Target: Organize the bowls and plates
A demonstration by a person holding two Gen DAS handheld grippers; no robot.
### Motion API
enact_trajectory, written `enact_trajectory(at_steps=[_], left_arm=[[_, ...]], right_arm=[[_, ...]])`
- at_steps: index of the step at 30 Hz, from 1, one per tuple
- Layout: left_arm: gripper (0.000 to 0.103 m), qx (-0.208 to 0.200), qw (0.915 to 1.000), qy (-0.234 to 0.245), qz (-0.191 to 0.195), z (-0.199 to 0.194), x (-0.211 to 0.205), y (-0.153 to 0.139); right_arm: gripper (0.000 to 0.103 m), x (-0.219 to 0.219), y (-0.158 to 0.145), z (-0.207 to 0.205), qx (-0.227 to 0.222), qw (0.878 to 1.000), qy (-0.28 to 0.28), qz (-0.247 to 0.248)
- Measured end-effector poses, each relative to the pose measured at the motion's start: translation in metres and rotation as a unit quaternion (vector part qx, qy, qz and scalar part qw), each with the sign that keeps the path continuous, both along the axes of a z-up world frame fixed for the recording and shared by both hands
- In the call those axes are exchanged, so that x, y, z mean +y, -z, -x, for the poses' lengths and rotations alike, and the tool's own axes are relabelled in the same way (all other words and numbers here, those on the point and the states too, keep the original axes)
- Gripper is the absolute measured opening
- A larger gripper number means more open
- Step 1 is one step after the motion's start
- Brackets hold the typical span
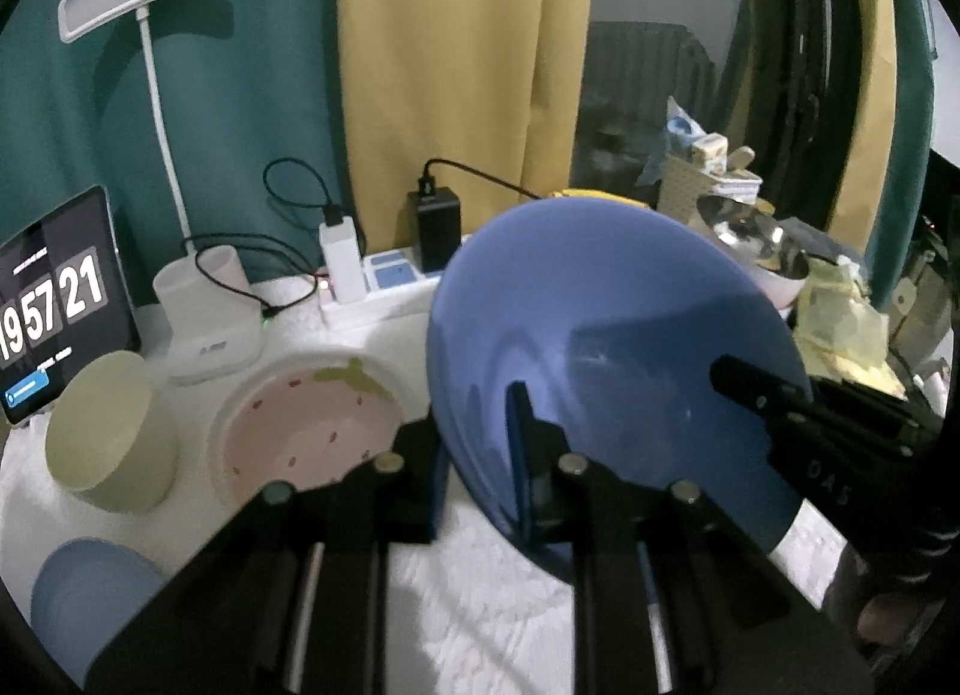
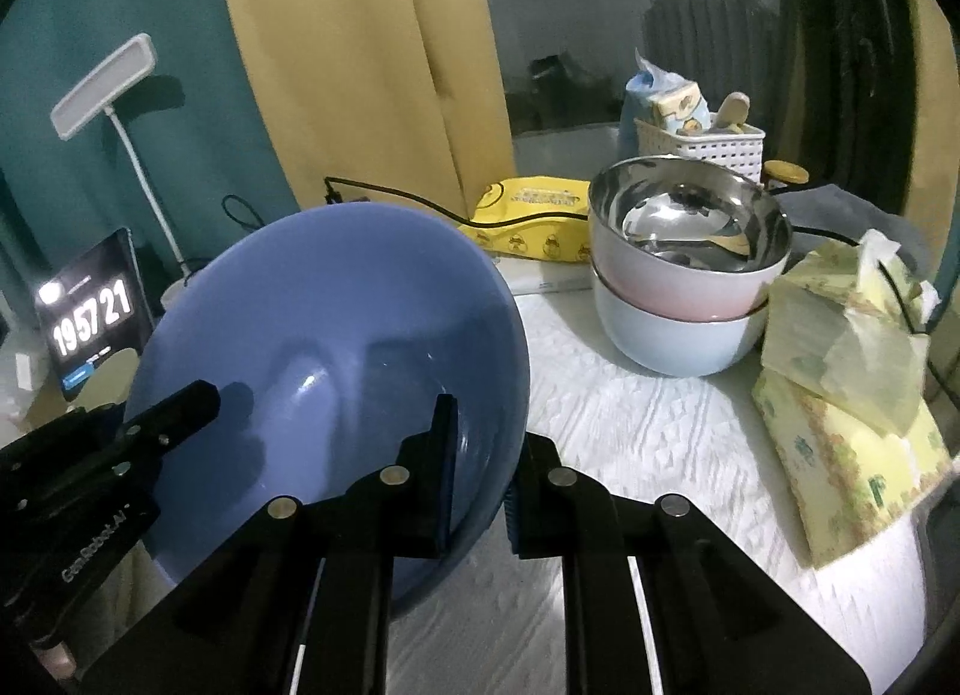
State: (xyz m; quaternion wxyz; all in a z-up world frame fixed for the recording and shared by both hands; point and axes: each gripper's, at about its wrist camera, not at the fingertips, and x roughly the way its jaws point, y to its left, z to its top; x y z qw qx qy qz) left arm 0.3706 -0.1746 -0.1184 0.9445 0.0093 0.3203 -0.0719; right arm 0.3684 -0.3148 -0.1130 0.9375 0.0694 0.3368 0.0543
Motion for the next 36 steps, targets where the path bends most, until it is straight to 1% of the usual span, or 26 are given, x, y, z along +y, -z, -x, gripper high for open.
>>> enact_trajectory(at_steps=[11,19,29,36], left_arm=[[0.018,-0.01,0.9998,0.012,0.011,0.043,0.012,-0.014],[0.018,-0.006,0.9998,0.01,0.019,0.07,0.023,-0.013],[0.018,0.011,0.9994,0.0,0.032,0.105,0.05,-0.004],[0.018,0.028,0.999,-0.004,0.036,0.128,0.065,0.006]], right_arm=[[0.014,0.01,-0.014,0.043,-0.008,1.0,0.006,0.005],[0.014,0.023,-0.016,0.068,-0.003,1.0,0.005,0.008],[0.014,0.049,-0.015,0.098,0.021,1.0,-0.008,0.018],[0.015,0.064,-0.005,0.115,0.044,0.999,-0.016,0.018]])
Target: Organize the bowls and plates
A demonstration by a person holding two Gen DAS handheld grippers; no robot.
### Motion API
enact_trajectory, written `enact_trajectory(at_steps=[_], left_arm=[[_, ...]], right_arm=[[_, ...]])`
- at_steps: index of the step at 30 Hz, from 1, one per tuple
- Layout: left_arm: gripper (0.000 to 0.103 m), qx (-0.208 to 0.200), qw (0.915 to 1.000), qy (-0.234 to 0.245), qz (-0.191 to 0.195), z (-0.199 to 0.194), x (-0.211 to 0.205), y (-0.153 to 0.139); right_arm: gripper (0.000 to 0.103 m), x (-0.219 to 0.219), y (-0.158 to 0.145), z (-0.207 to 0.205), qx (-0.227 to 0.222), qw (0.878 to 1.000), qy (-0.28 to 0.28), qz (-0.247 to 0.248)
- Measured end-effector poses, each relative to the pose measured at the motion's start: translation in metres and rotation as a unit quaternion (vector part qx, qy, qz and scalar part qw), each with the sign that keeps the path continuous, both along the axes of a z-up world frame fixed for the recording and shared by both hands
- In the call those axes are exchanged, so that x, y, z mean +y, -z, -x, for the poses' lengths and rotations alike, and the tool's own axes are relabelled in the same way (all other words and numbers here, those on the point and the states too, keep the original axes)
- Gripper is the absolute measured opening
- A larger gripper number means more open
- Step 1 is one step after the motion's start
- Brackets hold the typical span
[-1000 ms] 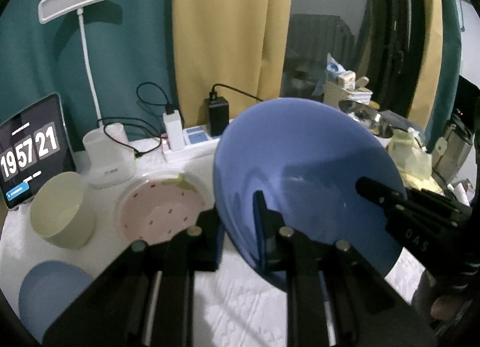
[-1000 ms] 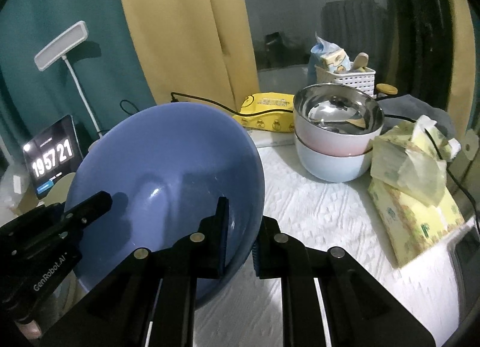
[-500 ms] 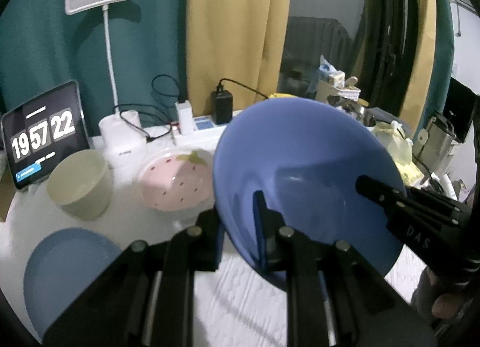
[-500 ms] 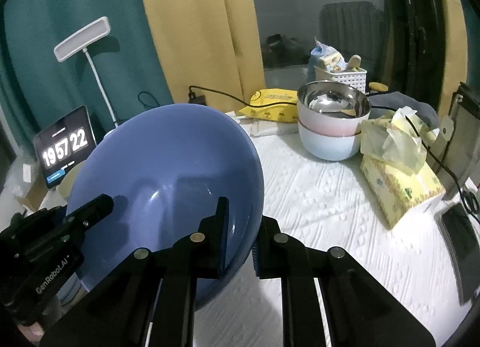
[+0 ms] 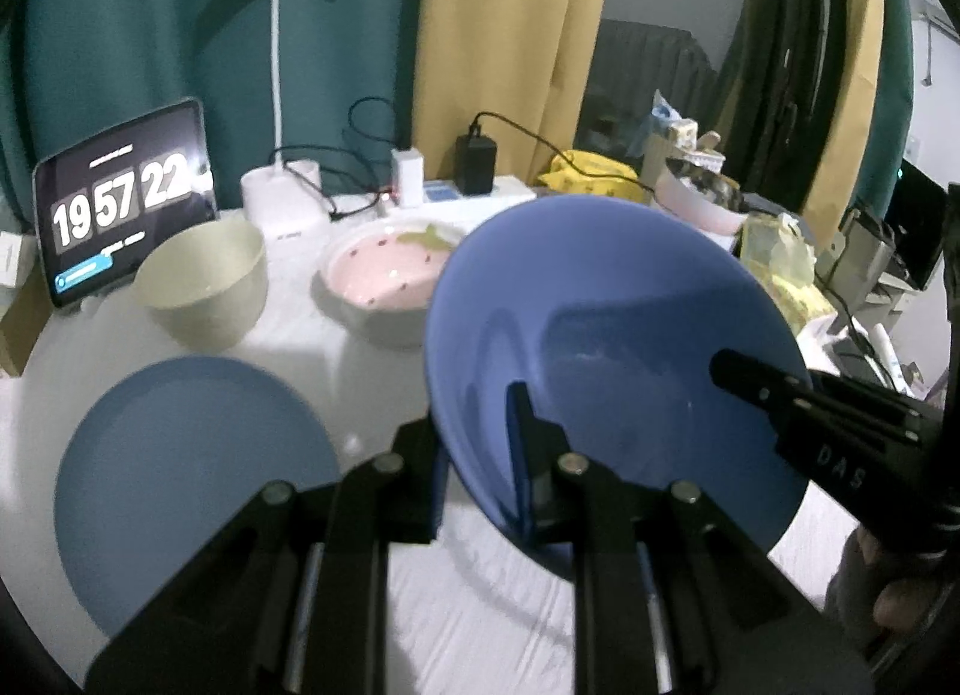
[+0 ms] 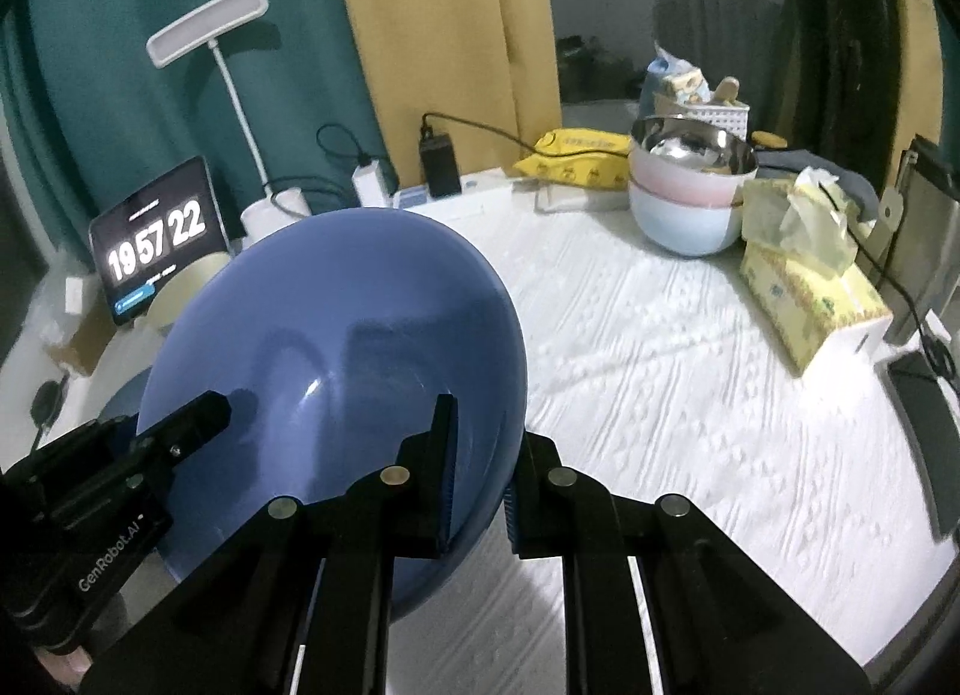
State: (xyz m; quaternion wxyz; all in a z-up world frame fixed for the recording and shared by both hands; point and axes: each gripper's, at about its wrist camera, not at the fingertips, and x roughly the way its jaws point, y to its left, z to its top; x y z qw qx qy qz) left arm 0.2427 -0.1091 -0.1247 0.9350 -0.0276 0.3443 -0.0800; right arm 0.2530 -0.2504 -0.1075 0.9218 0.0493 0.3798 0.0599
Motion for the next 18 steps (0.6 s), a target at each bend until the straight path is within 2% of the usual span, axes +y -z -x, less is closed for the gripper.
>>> enact_trajectory(at_steps=[11,15,18], left_arm=[[0.018,0.031,0.9994,-0.013,0.002,0.022,0.021,0.014],[0.018,0.039,0.9992,-0.011,0.002,0.026,0.022,0.017],[0.018,0.048,0.9988,-0.008,0.0,0.026,0.021,0.021]], right_arm=[[0.02,0.022,0.013,0.015,0.035,0.999,-0.017,-0.002],[0.026,0.024,0.018,0.018,0.05,0.999,-0.018,-0.007],[0.027,0.023,0.021,0.019,0.057,0.998,-0.017,-0.008]])
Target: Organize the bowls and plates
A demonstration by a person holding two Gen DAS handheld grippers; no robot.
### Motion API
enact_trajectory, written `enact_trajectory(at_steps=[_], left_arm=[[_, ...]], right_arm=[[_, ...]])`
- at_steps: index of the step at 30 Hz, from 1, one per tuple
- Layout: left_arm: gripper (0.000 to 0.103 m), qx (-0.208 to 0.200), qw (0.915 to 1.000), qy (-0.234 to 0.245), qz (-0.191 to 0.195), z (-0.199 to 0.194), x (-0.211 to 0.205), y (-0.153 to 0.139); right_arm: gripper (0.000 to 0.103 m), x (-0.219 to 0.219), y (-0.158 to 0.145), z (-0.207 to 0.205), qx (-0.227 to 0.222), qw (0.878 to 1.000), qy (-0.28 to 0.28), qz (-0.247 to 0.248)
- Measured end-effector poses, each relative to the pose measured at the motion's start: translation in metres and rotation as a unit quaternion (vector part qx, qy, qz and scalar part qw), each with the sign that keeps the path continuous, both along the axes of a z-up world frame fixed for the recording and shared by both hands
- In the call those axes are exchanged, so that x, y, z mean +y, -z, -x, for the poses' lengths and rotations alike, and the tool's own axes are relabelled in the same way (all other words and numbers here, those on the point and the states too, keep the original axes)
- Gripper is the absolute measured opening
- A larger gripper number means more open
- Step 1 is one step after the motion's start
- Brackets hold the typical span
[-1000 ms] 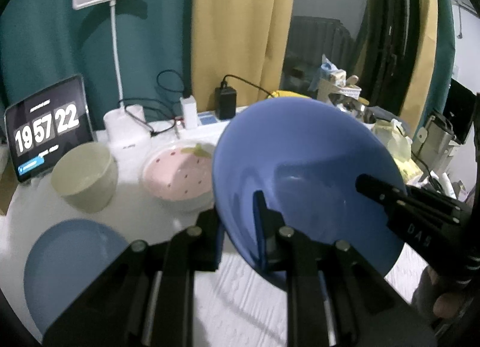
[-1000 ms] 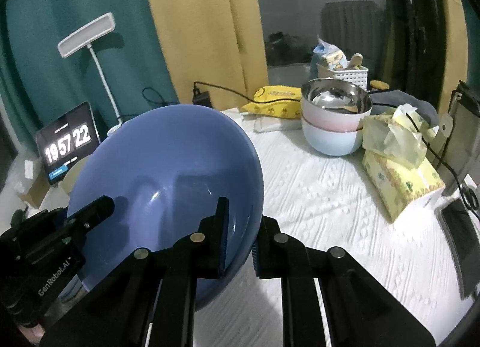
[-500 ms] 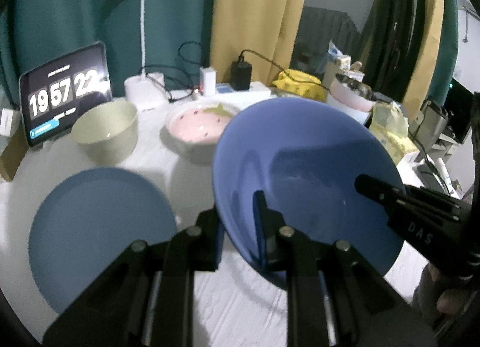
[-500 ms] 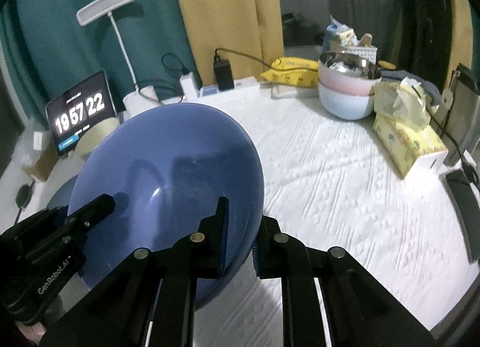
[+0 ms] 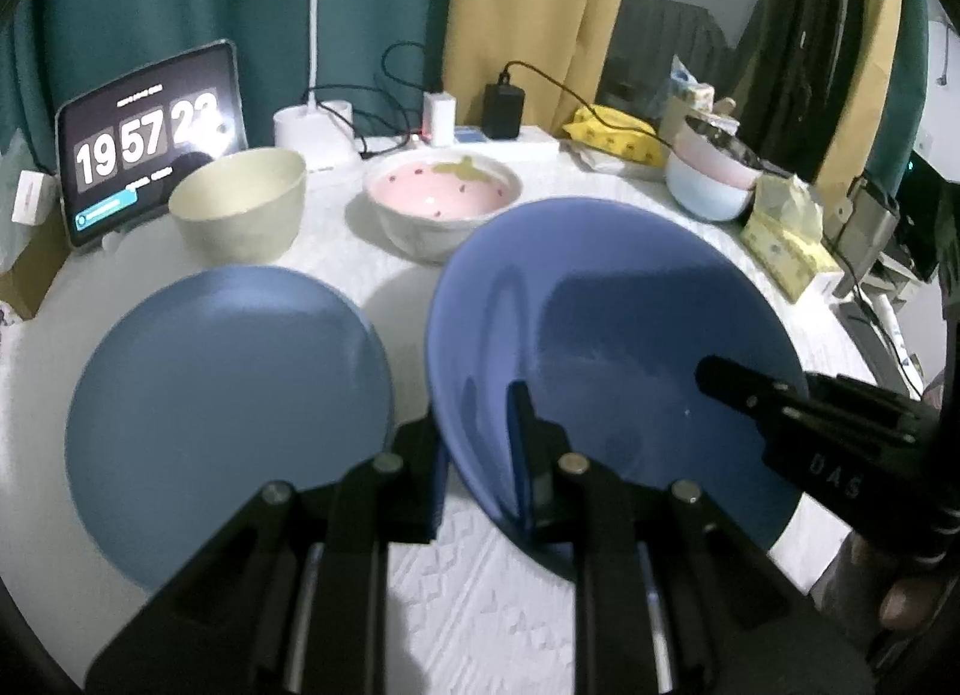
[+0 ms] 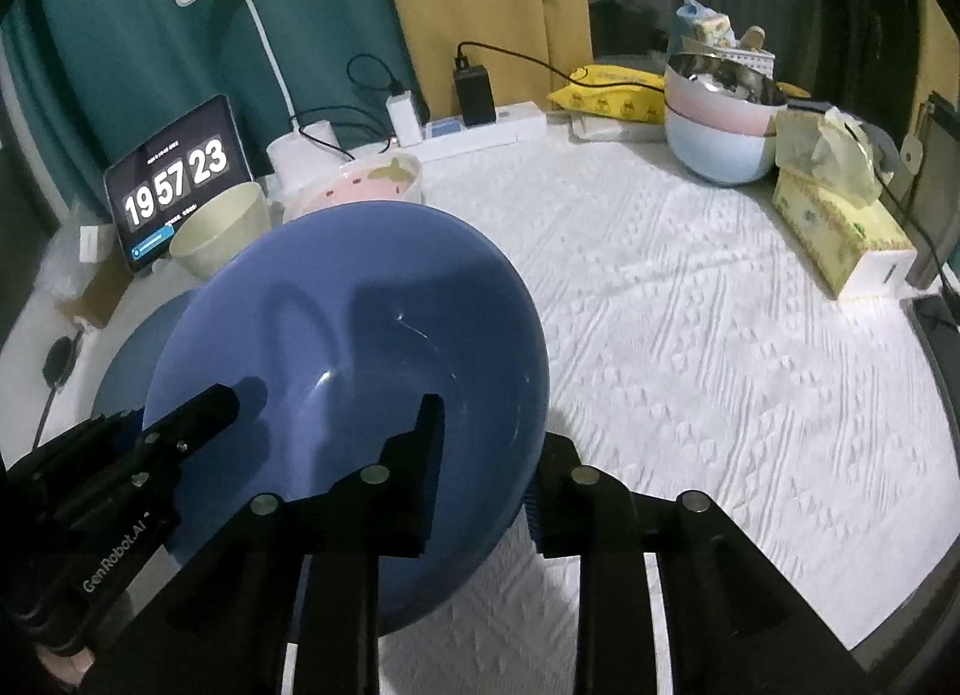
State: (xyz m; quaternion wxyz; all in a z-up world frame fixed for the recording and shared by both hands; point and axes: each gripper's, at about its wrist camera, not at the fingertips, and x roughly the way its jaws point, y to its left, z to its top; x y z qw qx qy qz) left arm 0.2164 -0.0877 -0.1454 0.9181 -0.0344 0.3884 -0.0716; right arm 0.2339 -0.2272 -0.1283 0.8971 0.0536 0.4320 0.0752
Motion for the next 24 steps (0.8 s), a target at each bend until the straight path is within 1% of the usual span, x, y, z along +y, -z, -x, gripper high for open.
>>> enact_trajectory(at_steps=[4,6,13,15,17,21,23,24], left_arm=[[0.018,0.011,0.9999,0.004,-0.001,-0.001,-0.003,0.007],[0.019,0.01,0.9999,0.004,-0.001,-0.002,-0.002,0.008],[0.022,0.023,0.9996,0.008,0.013,-0.005,0.001,0.008],[0.026,0.025,0.9996,0.002,0.016,-0.005,0.003,0.007],[0.032,0.017,0.9997,0.0,0.018,-0.004,0.004,0.001],[0.038,0.003,0.9997,-0.006,0.022,-0.002,0.01,-0.009],[0.043,-0.002,0.9996,-0.011,0.027,-0.002,0.014,-0.014],[0.044,-0.003,0.9995,-0.013,0.029,-0.002,0.016,-0.016]], right_arm=[[0.028,-0.002,0.005,-0.001,0.008,1.0,0.001,-0.001],[0.028,-0.001,0.004,-0.001,0.006,1.0,-0.001,0.0],[0.028,-0.001,-0.001,-0.004,0.004,1.0,-0.002,0.002],[0.029,-0.001,-0.004,-0.005,0.001,1.0,-0.001,0.003],[0.029,-0.003,-0.008,-0.006,-0.002,1.0,0.002,0.001],[0.029,-0.004,-0.017,-0.007,-0.014,1.0,0.004,0.006],[0.029,-0.005,-0.023,-0.007,-0.021,1.0,0.005,0.007],[0.029,-0.006,-0.027,-0.008,-0.025,1.0,0.005,0.009]])
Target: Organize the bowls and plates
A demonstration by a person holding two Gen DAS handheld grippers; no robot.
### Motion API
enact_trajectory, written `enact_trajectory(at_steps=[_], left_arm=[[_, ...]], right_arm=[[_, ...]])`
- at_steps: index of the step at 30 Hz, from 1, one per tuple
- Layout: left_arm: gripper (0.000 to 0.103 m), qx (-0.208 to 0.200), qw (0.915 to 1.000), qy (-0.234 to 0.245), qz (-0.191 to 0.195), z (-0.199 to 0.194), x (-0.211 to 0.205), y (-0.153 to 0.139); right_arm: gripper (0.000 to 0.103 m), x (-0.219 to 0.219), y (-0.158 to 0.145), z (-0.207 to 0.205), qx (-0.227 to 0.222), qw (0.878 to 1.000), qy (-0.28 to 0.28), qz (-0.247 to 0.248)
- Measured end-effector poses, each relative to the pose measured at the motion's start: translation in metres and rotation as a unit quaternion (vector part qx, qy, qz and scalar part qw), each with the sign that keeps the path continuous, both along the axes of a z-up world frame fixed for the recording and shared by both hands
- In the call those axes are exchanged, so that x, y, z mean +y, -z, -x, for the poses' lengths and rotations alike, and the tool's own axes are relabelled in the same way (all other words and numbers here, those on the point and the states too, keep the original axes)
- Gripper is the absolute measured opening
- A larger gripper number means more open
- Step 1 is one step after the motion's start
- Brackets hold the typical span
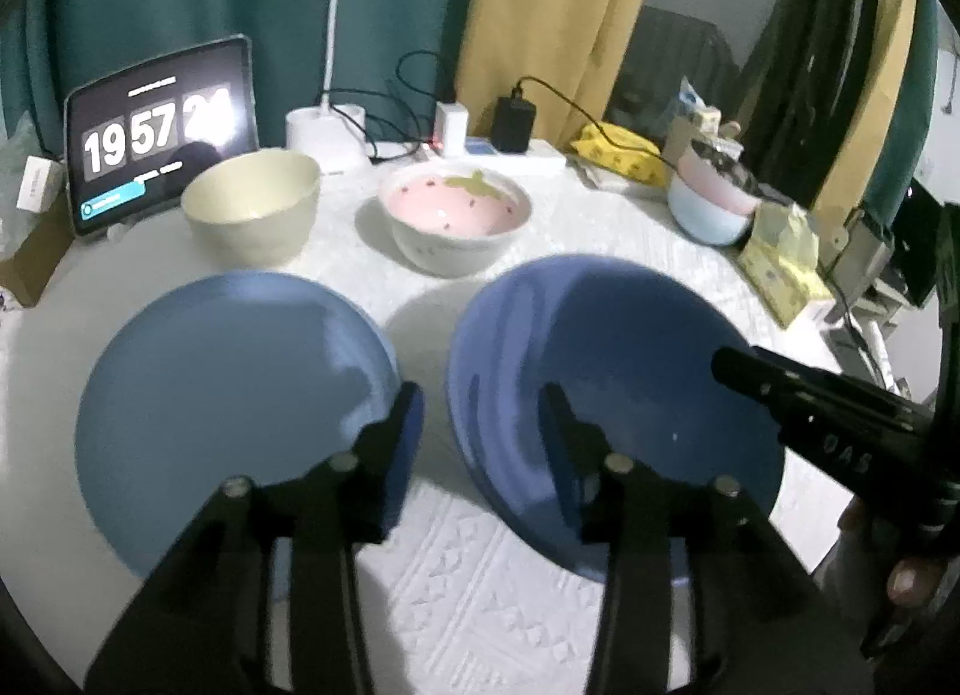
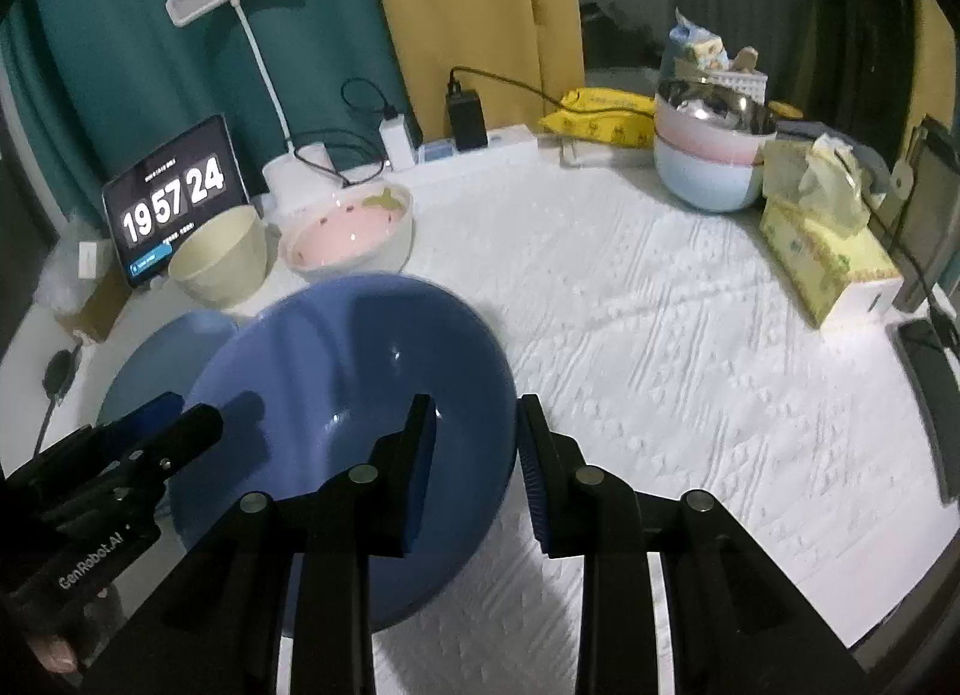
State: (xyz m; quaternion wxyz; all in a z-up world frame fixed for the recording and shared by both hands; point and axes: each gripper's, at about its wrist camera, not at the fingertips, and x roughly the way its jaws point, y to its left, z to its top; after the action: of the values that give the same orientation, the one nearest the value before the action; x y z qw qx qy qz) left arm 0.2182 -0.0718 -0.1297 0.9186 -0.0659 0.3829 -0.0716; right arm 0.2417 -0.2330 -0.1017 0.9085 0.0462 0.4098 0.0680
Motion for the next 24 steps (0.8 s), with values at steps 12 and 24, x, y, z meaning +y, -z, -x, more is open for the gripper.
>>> enact_trajectory(at_steps=[12,24], left_arm=[[0.045,-0.034,0.9993,-0.016,0.001,-0.009,0.017,-0.03],[0.045,-0.046,0.9985,-0.03,-0.002,-0.032,0.028,-0.044]], right_arm=[[0.029,0.01,-0.026,-0.015,-0.03,0.999,-0.016,0.013],[0.029,0.017,-0.034,-0.046,-0.035,0.998,-0.042,0.021]])
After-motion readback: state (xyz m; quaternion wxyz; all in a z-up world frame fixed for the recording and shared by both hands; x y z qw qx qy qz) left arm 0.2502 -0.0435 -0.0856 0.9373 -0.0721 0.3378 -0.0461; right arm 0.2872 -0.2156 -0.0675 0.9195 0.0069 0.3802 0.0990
